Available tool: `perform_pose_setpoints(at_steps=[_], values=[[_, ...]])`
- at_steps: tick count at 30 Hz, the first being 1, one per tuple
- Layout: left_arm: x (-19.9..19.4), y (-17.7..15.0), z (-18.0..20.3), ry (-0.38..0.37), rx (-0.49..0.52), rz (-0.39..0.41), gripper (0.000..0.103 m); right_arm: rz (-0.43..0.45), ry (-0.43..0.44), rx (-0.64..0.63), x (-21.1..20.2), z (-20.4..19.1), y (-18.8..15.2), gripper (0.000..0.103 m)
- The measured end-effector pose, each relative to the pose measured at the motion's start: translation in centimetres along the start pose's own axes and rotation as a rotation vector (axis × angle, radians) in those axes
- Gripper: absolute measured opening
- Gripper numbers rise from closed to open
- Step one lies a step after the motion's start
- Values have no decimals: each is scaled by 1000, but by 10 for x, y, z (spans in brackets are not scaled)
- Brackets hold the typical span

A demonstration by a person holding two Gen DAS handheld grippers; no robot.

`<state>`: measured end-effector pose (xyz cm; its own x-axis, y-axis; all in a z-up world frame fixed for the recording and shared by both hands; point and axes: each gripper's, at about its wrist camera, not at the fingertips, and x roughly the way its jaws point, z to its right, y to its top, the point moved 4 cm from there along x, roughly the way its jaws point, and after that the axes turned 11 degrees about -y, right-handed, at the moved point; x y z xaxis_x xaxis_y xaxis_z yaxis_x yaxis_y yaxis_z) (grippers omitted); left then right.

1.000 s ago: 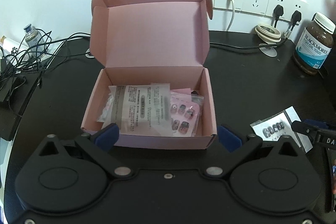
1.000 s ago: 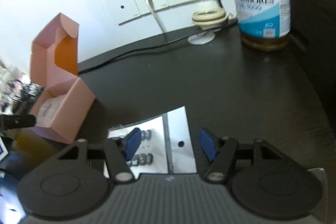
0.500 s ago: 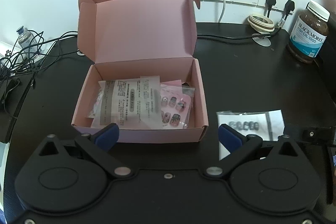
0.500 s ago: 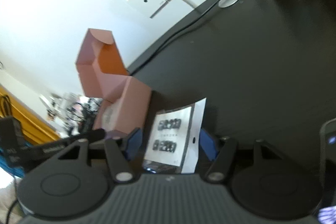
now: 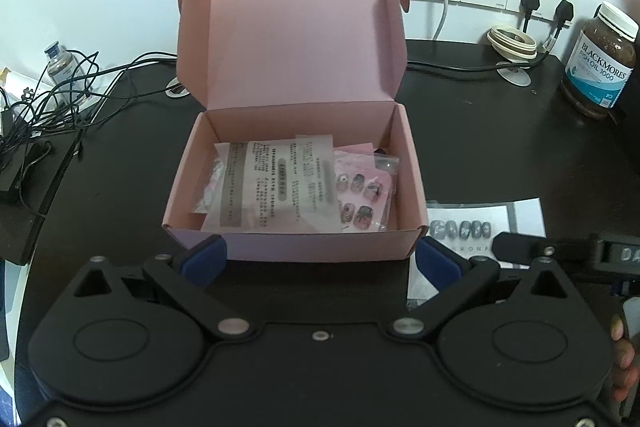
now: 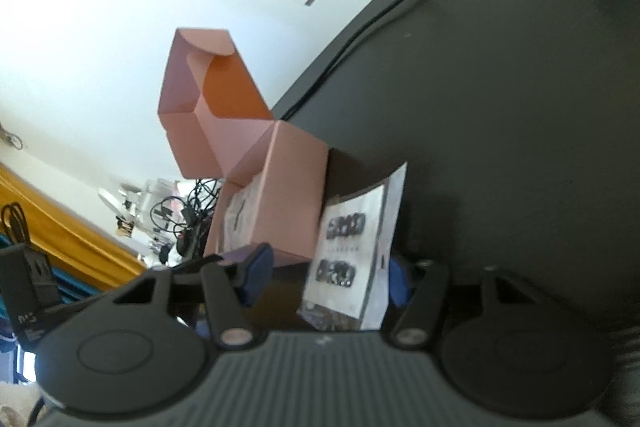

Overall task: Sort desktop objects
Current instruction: 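Lift the nails card off the desk with the right gripper, then carry the nails card into the pink box with the right gripper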

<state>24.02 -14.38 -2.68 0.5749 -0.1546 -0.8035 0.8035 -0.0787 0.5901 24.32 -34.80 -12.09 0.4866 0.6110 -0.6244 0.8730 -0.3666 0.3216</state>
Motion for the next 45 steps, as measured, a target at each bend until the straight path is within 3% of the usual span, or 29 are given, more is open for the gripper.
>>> perform_pose_setpoints(at_steps=[1, 2, 4, 10, 17, 29, 38, 45], values=[[0, 0, -1, 2, 0, -1, 102, -7, -6, -8, 3, -3, -1, 41], [0, 0, -2, 3, -2, -4, 102, -8, -14, -13, 6, -4, -1, 22], [1, 0, -4, 3, -10, -5, 102, -5, -34, -13, 7, -7, 0, 7], [-3, 1, -10, -29, -45, 15, 102, 40, -54, -65, -7, -28, 1, 5], [-9, 3, -16, -81, -56, 28, 102, 95, -160, -82, -22, -37, 3, 5], [-21, 9, -45, -76, -84, 71, 102, 270, -319, -128, -48, -67, 15, 5], [-23, 4, -67, -78, -111, 65, 102, 345, -335, -274, -55, -110, 12, 5], [-23, 3, -84, -70, -153, 63, 102, 331, -255, -348, -46, -143, 12, 5]])
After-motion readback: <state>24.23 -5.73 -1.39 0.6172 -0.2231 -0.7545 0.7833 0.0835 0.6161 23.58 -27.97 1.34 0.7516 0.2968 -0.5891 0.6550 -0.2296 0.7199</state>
